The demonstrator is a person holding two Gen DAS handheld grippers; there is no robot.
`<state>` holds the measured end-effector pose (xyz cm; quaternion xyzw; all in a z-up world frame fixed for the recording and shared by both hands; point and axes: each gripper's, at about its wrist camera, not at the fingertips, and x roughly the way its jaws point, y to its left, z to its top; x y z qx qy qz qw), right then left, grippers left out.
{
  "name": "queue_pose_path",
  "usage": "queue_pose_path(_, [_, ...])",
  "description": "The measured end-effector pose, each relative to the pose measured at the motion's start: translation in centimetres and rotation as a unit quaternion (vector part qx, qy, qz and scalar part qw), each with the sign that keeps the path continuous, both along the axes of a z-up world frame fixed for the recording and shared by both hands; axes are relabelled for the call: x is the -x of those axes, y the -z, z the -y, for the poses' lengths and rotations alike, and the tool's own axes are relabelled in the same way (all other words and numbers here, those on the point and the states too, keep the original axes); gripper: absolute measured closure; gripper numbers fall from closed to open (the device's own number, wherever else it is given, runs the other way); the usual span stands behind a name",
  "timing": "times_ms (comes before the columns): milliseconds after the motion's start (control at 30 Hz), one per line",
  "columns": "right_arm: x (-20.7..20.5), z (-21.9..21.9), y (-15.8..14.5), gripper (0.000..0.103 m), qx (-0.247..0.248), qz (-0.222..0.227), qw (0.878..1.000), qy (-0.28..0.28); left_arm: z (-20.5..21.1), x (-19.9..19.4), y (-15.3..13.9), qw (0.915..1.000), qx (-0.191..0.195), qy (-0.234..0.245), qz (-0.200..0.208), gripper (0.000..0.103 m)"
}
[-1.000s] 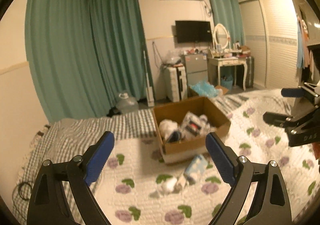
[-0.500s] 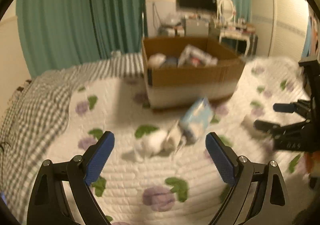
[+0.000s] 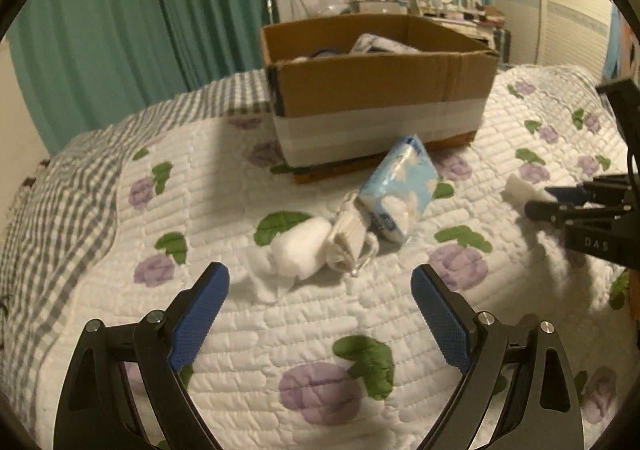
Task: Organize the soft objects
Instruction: 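Grasp the small white plastic item on the quilt with the right gripper, then grasp the blue wipes pack with the left gripper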
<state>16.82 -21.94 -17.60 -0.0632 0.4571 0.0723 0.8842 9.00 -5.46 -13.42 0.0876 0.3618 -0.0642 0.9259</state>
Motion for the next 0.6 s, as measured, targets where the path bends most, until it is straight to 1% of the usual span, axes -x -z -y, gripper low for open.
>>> queue_pose_path(100, [0.1, 0.0, -1.8, 0.073, -0.003, 0.023, 1.000, -0.002, 0.8, -0.3, -1.0, 0.9998, -0.004, 0.017, 0.010, 0.009])
queue_pose_path(200, [-0.6, 0.2, -4.1, 0.073, -0.022, 0.041, 0.999, -0.012, 2.3, -1.1, -2.4, 0.9991, -0.006, 0.038, 0.020, 0.009])
queue_pose_path(267, [-1.3, 0.0, -5.2, 0.073, -0.020, 0.051, 0.998, -0.022, 3.5, -2.2, -2.9, 0.9985, -0.006, 0.052, 0.019, 0.009])
queue_pose_path(333, [-2.2, -0.5, -5.8, 0.073, -0.012, 0.054, 0.998, -0.033, 4.8, -3.5, -2.7, 0.9979, -0.011, 0.062, 0.015, 0.009])
queue_pose_path(467, [-3.3, -0.7, -5.3, 0.073, -0.012, 0.051, 0.998, -0.045, 6.6, -6.3, -0.9, 0.9965, -0.024, 0.080, 0.003, 0.010])
queue_pose_path(600, [-4.0, 0.2, -3.5, 0.073, 0.008, 0.029, 0.999, -0.030, 7.0, -8.4, 0.7, 0.9968, -0.034, 0.072, -0.001, 0.011])
